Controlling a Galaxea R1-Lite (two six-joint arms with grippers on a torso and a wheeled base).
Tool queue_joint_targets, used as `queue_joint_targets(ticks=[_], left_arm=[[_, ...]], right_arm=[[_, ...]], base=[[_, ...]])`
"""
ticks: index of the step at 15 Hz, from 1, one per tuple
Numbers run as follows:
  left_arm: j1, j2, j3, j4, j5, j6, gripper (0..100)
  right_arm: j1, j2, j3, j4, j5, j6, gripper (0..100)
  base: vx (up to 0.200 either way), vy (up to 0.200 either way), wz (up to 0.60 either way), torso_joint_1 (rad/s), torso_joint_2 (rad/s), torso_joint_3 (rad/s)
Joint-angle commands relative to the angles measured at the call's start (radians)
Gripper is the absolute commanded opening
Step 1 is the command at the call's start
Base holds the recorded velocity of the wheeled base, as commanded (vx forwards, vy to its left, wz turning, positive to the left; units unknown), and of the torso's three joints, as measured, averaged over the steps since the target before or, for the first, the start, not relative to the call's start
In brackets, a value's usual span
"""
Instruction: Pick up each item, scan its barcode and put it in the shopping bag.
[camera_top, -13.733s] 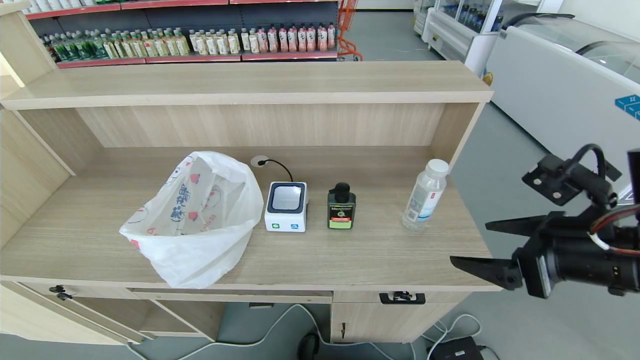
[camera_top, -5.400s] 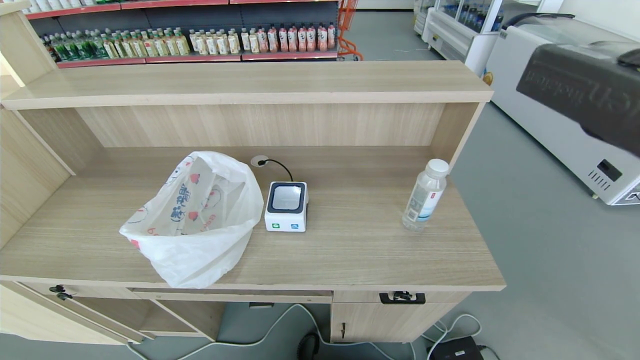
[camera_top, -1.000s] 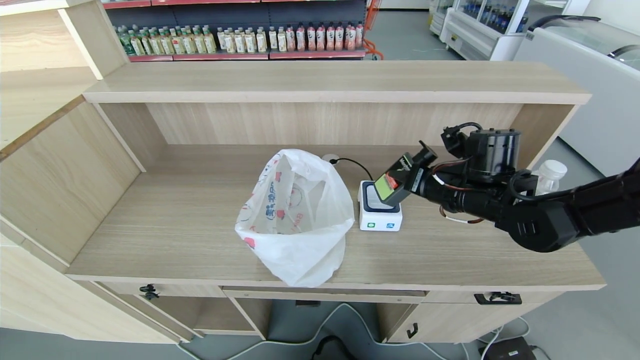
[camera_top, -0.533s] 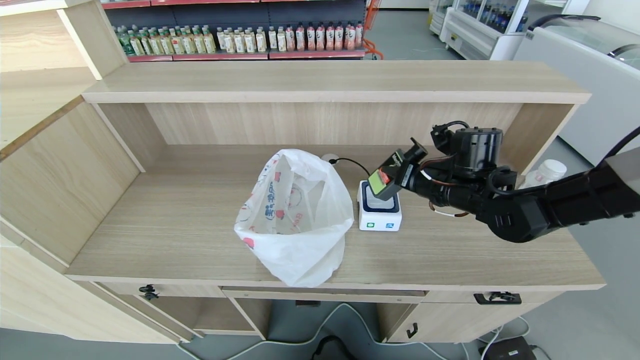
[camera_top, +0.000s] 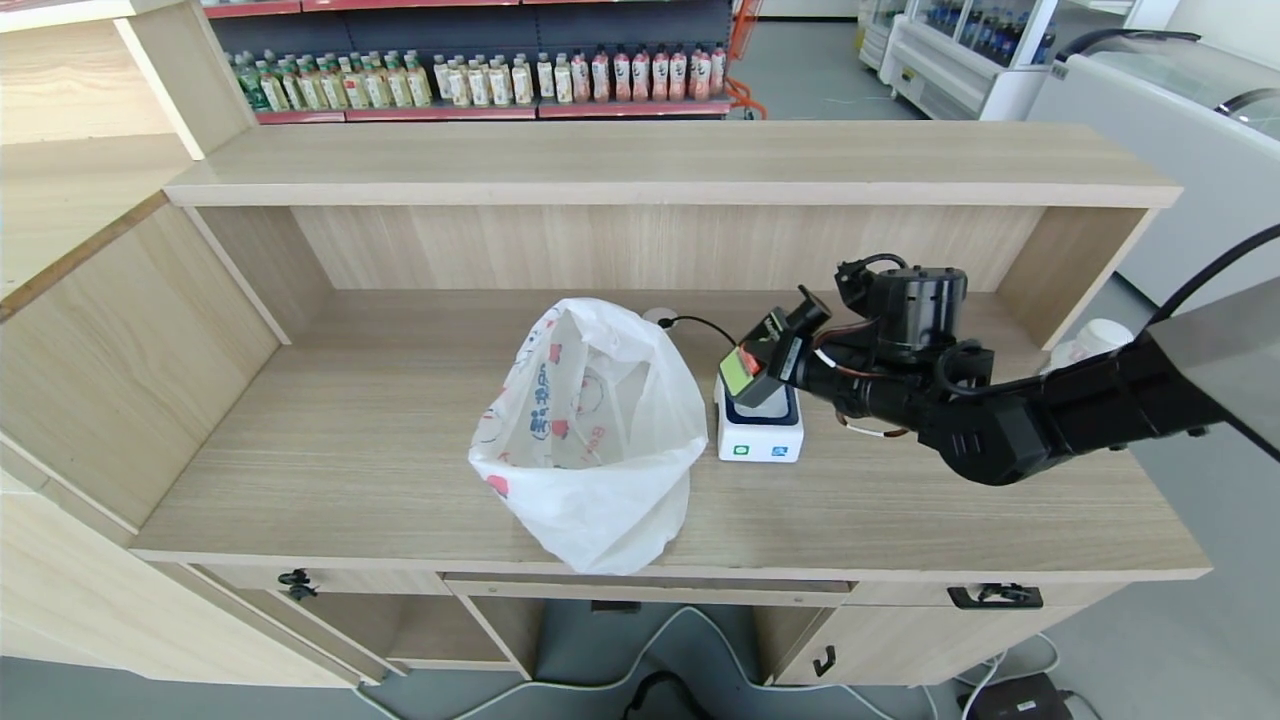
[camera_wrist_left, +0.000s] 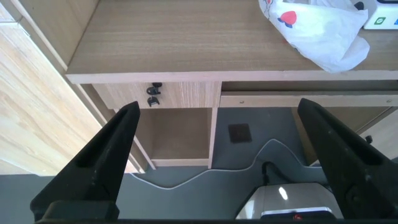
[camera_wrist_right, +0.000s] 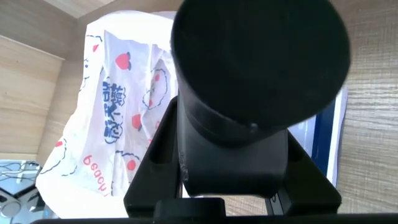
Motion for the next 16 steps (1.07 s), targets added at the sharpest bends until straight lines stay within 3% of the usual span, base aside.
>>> queue_joint_targets(ticks=[1, 16], left_arm=[[0.0, 0.002, 0.0, 0.0, 0.0, 0.0, 100], [0.0, 0.002, 0.0, 0.0, 0.0, 0.0, 100]], right_arm=[[0.005, 0.021, -0.015, 0.0, 0.0, 0.0, 0], [0.008, 0.059, -0.044, 0.001, -0.017, -0.021, 0]], base=[[0.0, 0.0, 0.0, 0.0, 0.0, 0.0], [0.0, 0.0, 0.0, 0.0, 0.0, 0.0]])
